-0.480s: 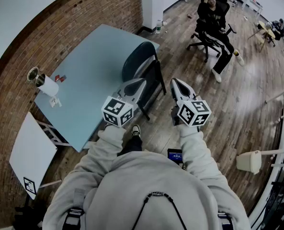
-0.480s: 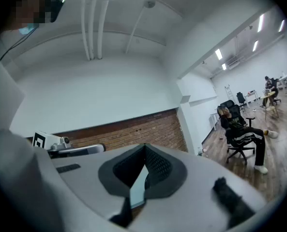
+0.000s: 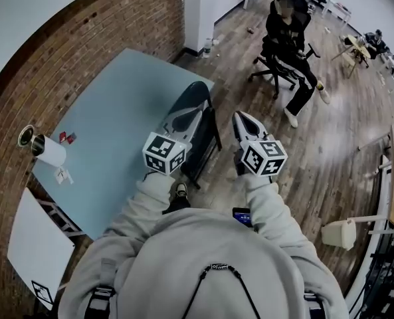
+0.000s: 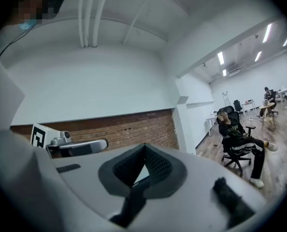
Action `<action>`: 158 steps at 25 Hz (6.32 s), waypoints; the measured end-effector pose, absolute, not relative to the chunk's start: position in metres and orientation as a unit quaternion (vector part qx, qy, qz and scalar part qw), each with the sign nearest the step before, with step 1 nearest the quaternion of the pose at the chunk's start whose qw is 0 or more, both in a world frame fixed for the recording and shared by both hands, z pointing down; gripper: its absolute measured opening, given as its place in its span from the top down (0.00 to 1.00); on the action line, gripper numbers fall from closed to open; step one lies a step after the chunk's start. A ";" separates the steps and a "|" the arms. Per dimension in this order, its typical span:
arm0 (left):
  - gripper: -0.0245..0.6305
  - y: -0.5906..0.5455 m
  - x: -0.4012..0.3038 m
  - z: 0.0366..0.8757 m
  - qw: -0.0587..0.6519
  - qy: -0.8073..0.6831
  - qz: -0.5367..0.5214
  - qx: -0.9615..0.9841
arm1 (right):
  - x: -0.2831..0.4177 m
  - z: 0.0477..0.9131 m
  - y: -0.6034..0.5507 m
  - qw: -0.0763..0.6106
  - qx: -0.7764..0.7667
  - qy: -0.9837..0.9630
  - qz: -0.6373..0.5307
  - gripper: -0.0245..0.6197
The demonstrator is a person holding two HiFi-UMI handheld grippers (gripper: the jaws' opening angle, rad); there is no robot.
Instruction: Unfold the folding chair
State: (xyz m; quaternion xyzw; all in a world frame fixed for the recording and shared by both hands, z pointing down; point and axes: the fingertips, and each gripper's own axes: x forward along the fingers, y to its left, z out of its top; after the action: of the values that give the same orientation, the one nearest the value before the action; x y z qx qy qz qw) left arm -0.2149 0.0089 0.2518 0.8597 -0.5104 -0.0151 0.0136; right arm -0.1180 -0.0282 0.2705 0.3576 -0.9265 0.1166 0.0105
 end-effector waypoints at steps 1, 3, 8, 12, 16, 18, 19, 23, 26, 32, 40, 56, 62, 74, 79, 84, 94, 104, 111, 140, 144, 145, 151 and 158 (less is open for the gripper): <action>0.96 -0.011 -0.229 0.245 0.012 -0.508 -0.020 0.861 | -0.129 0.263 -0.046 0.006 0.363 -0.925 0.111 0.95; 0.96 -0.051 -0.256 0.232 0.003 -0.503 -0.022 0.864 | -0.148 0.246 -0.084 -0.002 0.377 -0.921 0.096 0.95; 0.96 -0.127 -0.298 0.235 0.010 -0.483 -0.002 0.875 | -0.182 0.234 -0.160 -0.010 0.408 -0.909 0.087 0.95; 0.96 -0.162 -0.310 0.239 0.024 -0.471 -0.003 0.882 | -0.188 0.237 -0.199 -0.013 0.422 -0.900 0.106 0.95; 0.96 -0.192 -0.314 0.243 0.029 -0.471 0.004 0.882 | -0.195 0.238 -0.232 -0.013 0.429 -0.897 0.108 0.95; 0.96 -0.200 -0.317 0.251 0.040 -0.473 0.010 0.880 | -0.203 0.243 -0.239 -0.011 0.428 -0.897 0.111 0.95; 0.96 -0.202 -0.317 0.256 0.045 -0.473 0.016 0.880 | -0.206 0.245 -0.240 -0.008 0.426 -0.898 0.112 0.95; 0.96 -0.216 -0.309 0.259 0.045 -0.471 0.029 0.880 | -0.203 0.248 -0.251 -0.001 0.423 -0.899 0.116 0.95; 0.96 -0.227 -0.309 0.255 0.045 -0.479 0.017 0.876 | -0.198 0.260 -0.262 0.006 0.429 -0.894 0.129 0.95; 0.96 -0.239 -0.317 0.300 0.081 -0.488 0.068 0.866 | -0.201 0.301 -0.274 0.036 0.431 -0.889 0.150 0.95; 0.75 -0.254 -0.348 0.430 0.199 -0.506 0.180 0.820 | -0.219 0.441 -0.285 0.118 0.411 -0.866 0.257 0.74; 0.43 -0.237 -0.342 0.595 0.411 -0.400 0.283 0.768 | -0.261 0.759 -0.216 0.305 0.351 -0.726 0.506 0.47; 0.43 -0.222 -0.324 0.612 0.454 -0.371 0.302 0.752 | -0.266 0.816 -0.214 0.353 0.363 -0.683 0.527 0.46; 0.85 -0.219 -0.334 0.626 0.437 -0.362 0.398 0.721 | -0.290 0.867 -0.206 0.426 0.359 -0.649 0.519 0.57; 0.86 -0.221 -0.337 0.627 0.419 -0.369 0.413 0.719 | -0.286 0.862 -0.204 0.415 0.353 -0.645 0.536 0.63; 0.86 -0.220 -0.331 0.627 0.426 -0.375 0.399 0.721 | -0.243 0.843 -0.196 0.393 0.338 -0.660 0.543 0.66; 0.87 -0.200 -0.274 0.629 0.432 -0.385 0.396 0.713 | -0.111 0.853 -0.159 0.315 0.273 -0.694 0.586 0.69; 0.87 -0.163 -0.185 0.647 0.453 -0.390 0.401 0.694 | 0.042 0.891 -0.124 0.182 0.209 -0.739 0.614 0.71; 0.87 -0.156 -0.156 0.666 0.468 -0.395 0.386 0.689 | 0.108 0.921 -0.117 0.076 0.154 -0.775 0.608 0.72; 0.87 -0.153 -0.129 0.783 0.532 -0.308 0.354 0.705 | 0.239 1.108 -0.059 -0.220 0.030 -0.753 0.620 0.73; 0.87 -0.153 -0.128 0.781 0.516 -0.317 0.367 0.706 | 0.237 1.109 -0.056 -0.226 0.037 -0.743 0.629 0.74; 0.87 -0.151 -0.129 0.782 0.513 -0.316 0.366 0.709 | 0.238 1.112 -0.055 -0.220 0.051 -0.740 0.634 0.73; 0.51 -0.127 -0.122 0.773 0.477 -0.243 0.404 0.742 | 0.287 1.150 -0.024 -0.181 0.203 -0.666 0.694 0.47; 0.44 -0.123 -0.183 0.705 0.422 -0.303 0.405 0.752 | 0.382 1.101 0.017 -0.076 0.389 -0.629 0.668 0.47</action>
State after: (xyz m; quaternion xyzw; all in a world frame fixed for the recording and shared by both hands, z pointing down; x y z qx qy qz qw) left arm -0.1828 -0.1231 0.7053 0.7521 -0.3035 0.4053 0.4218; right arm 0.3817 0.0166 1.1010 0.3891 -0.6294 0.6684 -0.0756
